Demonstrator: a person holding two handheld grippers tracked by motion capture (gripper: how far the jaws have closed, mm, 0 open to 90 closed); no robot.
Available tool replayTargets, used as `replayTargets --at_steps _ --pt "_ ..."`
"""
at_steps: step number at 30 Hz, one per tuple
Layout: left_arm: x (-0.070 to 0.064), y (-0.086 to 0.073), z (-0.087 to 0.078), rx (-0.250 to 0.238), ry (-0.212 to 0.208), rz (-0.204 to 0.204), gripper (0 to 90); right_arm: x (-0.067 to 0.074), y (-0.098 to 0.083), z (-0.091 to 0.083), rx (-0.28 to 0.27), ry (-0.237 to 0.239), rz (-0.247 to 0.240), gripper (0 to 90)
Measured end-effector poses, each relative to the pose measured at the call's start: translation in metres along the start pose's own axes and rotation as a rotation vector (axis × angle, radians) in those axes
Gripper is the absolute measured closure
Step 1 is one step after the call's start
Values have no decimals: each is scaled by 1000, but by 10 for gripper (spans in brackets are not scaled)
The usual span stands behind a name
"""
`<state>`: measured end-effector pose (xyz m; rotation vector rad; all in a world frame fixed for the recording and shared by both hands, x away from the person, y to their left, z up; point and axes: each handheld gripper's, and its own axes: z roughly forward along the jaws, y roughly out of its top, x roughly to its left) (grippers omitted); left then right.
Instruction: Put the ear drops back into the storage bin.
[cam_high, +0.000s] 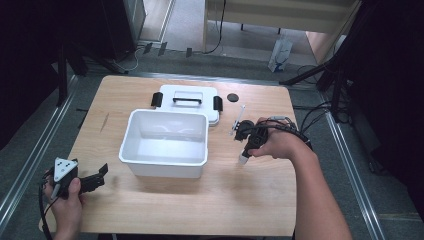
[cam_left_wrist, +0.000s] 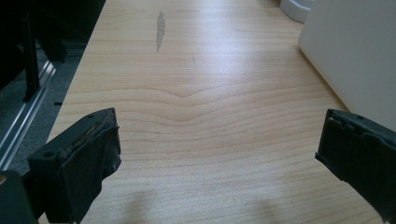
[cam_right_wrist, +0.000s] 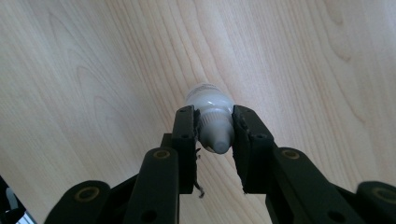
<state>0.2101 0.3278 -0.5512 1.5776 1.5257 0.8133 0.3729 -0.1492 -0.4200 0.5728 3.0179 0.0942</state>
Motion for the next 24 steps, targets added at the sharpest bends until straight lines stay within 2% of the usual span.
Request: replayTargets --at_steps 9,10,13,24 --pt "0 0 0 0 0 0 0 2 15 -27 -15 -9 -24 721" --pt "0 0 0 -1 -1 -2 0 2 20 -36 -21 -11 -27 721" --pt "0 0 0 -2 0 0 0 4 27 -46 -23 -12 -34 721" --pt "0 0 0 2 2 1 0 10 50 -76 -28 -16 -60 722"
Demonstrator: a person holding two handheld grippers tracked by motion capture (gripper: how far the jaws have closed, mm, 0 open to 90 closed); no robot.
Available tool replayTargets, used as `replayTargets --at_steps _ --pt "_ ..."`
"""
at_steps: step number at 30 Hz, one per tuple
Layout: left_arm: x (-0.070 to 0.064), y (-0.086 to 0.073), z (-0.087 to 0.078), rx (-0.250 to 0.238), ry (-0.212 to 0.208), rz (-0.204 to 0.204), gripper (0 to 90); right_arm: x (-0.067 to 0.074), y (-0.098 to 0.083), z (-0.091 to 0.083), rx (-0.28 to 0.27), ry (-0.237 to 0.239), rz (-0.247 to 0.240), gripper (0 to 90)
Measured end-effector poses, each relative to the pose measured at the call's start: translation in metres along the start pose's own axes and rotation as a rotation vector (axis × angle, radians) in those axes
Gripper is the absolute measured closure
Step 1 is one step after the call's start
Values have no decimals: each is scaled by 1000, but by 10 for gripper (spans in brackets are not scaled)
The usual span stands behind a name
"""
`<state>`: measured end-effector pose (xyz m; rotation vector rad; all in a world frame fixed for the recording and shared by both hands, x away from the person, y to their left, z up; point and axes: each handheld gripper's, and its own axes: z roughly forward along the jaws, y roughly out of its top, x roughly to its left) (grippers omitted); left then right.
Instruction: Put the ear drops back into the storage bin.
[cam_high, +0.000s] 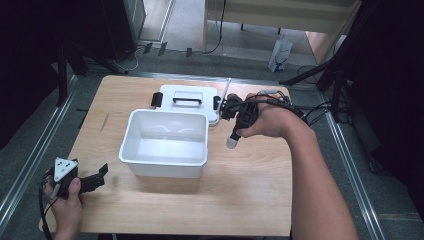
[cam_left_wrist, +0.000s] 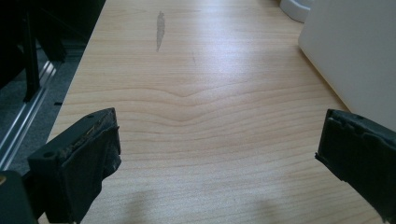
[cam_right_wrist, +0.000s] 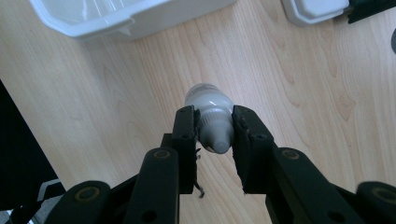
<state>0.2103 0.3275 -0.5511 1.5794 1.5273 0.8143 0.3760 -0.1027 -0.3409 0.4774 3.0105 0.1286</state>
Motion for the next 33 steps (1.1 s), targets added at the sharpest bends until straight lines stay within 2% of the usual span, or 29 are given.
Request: replayTargets --at_steps 14,18,33 --pt "0 0 0 -2 -2 -4 0 10 32 -32 -22 -6 -45 722" --pt "0 0 0 0 -3 -2 0 14 40 -36 -12 1 -42 722" --pt "1 0 0 2 -4 -4 0 27 73 -42 -26 3 -98 722"
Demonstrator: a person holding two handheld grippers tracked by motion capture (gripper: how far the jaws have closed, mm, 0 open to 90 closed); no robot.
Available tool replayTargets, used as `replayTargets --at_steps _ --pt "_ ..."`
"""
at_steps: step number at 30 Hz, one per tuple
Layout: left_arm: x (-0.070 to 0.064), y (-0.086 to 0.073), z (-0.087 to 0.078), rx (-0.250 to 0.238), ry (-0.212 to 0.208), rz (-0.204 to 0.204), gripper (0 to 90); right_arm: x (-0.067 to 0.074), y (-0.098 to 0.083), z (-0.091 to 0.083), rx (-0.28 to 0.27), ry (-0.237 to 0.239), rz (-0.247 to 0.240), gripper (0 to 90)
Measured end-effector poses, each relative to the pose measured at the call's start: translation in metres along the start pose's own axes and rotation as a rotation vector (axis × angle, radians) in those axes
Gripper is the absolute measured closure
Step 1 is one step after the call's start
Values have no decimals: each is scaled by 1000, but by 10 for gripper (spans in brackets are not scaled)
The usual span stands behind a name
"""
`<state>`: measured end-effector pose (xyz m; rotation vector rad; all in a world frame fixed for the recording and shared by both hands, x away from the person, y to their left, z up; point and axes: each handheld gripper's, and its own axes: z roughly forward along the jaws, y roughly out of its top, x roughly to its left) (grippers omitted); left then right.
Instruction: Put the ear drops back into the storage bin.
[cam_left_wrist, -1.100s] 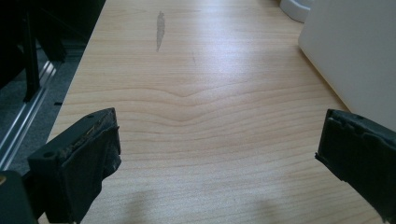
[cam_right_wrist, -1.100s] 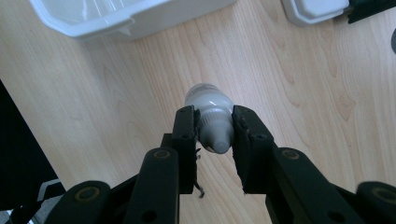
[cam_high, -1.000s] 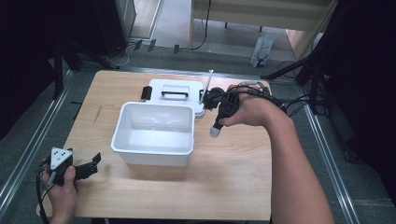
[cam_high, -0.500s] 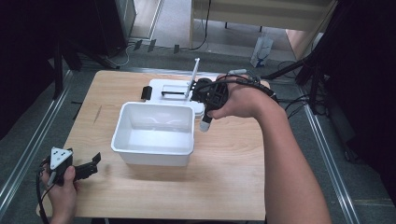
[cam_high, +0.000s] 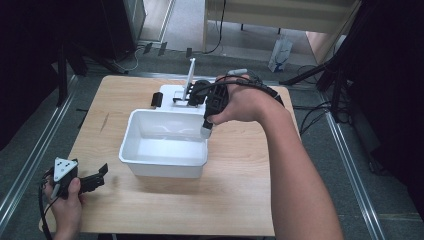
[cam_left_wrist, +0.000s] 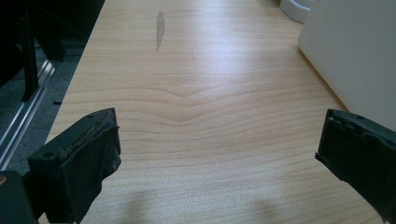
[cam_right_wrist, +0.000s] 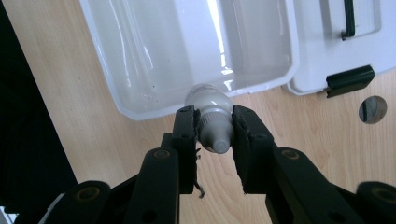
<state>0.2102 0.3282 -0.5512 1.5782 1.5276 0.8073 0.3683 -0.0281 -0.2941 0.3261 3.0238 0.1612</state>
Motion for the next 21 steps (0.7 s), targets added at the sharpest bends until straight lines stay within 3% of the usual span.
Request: replayTargets --at_steps 11,21 --pt "0 0 0 -3 -1 -2 0 7 21 13 0 11 -45 722" --pt "1 0 0 0 -3 -3 0 4 21 39 19 17 -59 722"
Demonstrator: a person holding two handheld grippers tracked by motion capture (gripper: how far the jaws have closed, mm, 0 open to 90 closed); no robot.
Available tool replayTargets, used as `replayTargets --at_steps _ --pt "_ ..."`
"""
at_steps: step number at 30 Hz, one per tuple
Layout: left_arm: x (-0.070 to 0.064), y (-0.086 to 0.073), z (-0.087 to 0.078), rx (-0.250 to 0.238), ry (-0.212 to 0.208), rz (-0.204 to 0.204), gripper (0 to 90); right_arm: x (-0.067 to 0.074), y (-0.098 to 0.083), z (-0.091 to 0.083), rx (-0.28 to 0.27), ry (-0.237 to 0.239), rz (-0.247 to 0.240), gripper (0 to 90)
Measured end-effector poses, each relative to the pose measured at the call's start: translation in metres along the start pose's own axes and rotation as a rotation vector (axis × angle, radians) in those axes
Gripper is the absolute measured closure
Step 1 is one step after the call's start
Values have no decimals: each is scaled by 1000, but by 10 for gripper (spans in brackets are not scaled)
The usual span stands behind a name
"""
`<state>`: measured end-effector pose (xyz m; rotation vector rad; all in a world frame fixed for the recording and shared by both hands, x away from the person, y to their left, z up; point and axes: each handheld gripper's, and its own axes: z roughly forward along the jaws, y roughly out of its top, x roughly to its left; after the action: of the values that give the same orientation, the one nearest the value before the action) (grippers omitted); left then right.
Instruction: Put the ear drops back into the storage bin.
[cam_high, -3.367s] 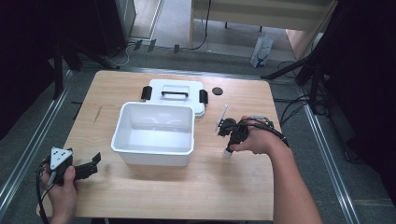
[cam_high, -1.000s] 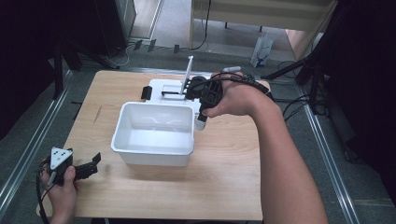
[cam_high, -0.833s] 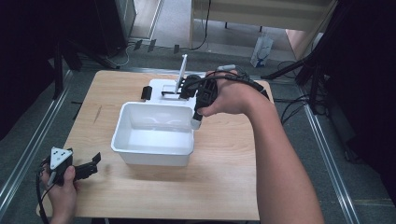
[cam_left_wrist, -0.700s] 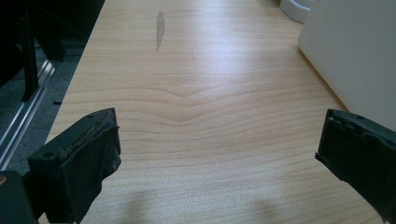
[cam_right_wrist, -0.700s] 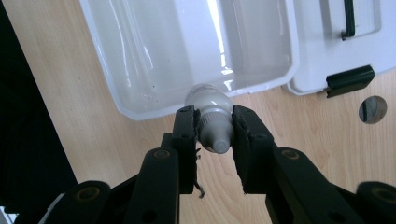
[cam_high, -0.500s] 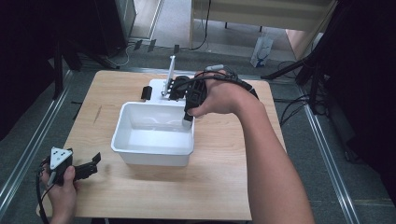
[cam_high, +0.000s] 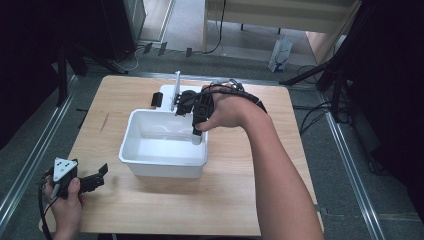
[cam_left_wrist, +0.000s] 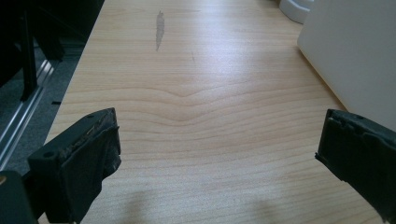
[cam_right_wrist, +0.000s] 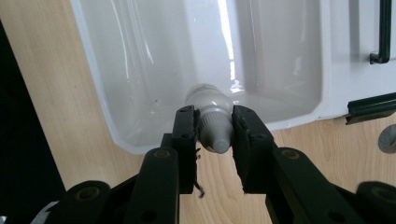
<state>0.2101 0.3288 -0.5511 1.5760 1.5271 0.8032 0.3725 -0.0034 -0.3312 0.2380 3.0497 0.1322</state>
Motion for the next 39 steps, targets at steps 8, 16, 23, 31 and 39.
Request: replayTargets --at_steps 8,16,23,31,39 --pt "0 0 0 0 -1 3 0 -2 -3 22 6 8 -17 721" --pt "0 0 0 -4 0 -1 0 -3 -7 42 12 8 -35 721" --pt "0 0 0 -4 -2 -2 0 -3 -10 55 4 -1 -59 720" --pt "0 0 0 -4 -2 -2 0 -1 -11 68 4 5 -80 720" --pt "0 0 0 -6 -1 -2 0 -1 -15 81 -6 -17 -139 720"
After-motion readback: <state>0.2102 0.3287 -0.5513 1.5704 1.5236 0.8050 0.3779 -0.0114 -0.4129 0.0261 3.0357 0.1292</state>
